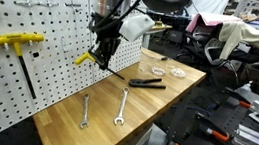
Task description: Place the black and yellow tool on the table on the peg board
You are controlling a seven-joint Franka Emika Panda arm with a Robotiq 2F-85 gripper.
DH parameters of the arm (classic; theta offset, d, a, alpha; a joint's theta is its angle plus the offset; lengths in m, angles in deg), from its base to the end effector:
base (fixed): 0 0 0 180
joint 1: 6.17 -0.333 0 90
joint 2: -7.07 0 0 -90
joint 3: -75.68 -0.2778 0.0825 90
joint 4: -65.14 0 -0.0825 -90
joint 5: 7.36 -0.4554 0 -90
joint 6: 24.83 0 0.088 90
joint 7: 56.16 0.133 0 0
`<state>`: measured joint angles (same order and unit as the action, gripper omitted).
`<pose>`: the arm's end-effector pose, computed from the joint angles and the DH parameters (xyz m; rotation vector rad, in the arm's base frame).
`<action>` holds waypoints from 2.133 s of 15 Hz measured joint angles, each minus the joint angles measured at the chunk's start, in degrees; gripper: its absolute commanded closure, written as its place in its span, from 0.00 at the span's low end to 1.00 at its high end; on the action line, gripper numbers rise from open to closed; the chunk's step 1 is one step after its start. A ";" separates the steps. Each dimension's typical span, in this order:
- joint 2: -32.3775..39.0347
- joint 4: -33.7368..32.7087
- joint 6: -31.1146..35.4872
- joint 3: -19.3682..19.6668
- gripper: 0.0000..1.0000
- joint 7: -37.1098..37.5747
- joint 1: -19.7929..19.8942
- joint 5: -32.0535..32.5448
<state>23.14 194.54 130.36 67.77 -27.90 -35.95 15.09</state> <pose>0.4590 0.3719 0.1334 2.9895 0.7601 0.3597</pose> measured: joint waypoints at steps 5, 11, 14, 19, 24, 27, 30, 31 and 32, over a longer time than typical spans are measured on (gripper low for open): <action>0.38 -0.18 0.02 -0.18 0.98 0.00 -0.03 -0.03; 0.76 -4.20 3.96 2.70 0.98 9.00 -2.67 8.14; 0.80 -5.81 4.64 6.94 0.98 18.93 -6.07 19.28; 0.74 -7.64 4.66 9.39 0.98 33.56 -11.10 31.95; 0.48 -7.67 4.60 9.74 0.93 39.09 -11.82 34.16; 0.81 -7.69 4.60 9.67 0.93 39.09 -11.86 34.15; 0.87 -7.70 4.64 9.68 0.98 39.20 -11.86 34.15; 0.98 -7.70 5.00 9.74 0.98 39.63 -11.85 34.17; 1.04 -7.71 5.46 9.86 0.98 40.44 -11.86 34.40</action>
<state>24.19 186.83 135.82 77.63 12.54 -47.80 49.49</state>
